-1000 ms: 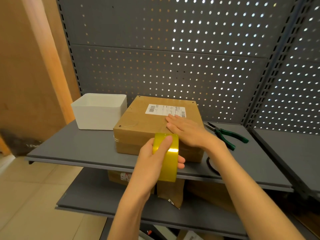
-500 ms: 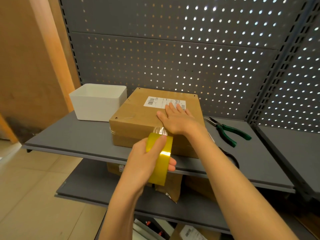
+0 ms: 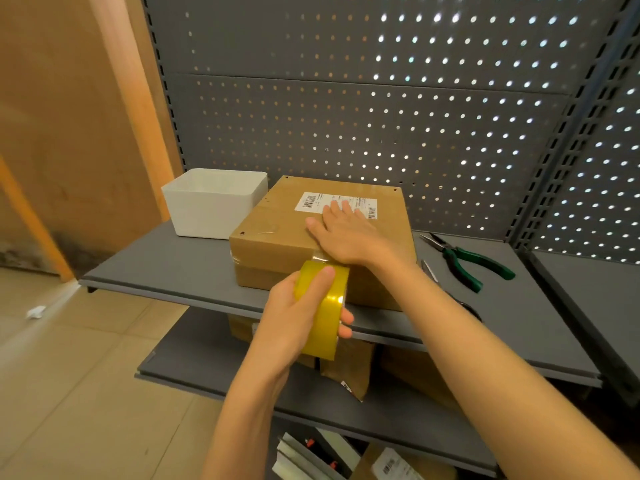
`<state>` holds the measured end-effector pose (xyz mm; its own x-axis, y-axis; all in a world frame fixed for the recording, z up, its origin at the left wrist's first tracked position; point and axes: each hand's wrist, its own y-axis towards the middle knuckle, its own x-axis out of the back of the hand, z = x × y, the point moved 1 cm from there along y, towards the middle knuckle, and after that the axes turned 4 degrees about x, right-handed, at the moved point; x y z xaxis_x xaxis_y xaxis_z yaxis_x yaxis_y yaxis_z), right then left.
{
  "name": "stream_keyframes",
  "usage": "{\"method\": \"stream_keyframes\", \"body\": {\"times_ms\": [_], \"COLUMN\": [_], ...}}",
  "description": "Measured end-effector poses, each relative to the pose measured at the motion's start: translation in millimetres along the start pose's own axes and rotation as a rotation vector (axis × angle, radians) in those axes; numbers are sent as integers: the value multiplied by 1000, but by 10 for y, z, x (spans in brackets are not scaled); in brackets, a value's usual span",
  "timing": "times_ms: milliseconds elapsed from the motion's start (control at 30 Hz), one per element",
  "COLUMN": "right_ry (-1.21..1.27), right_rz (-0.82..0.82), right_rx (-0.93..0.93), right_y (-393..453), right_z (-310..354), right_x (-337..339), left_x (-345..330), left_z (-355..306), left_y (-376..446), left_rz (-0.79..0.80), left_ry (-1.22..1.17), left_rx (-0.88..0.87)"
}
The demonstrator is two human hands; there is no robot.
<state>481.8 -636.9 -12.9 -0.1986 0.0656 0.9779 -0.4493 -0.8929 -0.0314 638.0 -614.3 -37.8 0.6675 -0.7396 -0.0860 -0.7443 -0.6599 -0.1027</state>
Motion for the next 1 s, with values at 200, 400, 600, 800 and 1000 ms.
{"method": "stream_keyframes", "body": {"times_ms": [200, 400, 600, 800, 1000], "right_ry": [-12, -17, -14, 18, 388], "right_rz": [37, 19, -10, -74, -396], "right_rx": [-15, -9, 4, 36, 65], "right_y": [124, 136, 147, 107, -21], "right_z": [33, 20, 12, 5, -6], "right_x": [-39, -64, -86, -85, -31], "left_x": [-50, -57, -39, -30, -6], "left_z": [5, 30, 85, 77, 53], "left_y": [-31, -65, -103, -100, -100], "left_rz": [-97, -144, -179, -274, -396], "left_ry": [16, 31, 30, 125, 295], "left_rx": [14, 72, 117, 94, 9]}}
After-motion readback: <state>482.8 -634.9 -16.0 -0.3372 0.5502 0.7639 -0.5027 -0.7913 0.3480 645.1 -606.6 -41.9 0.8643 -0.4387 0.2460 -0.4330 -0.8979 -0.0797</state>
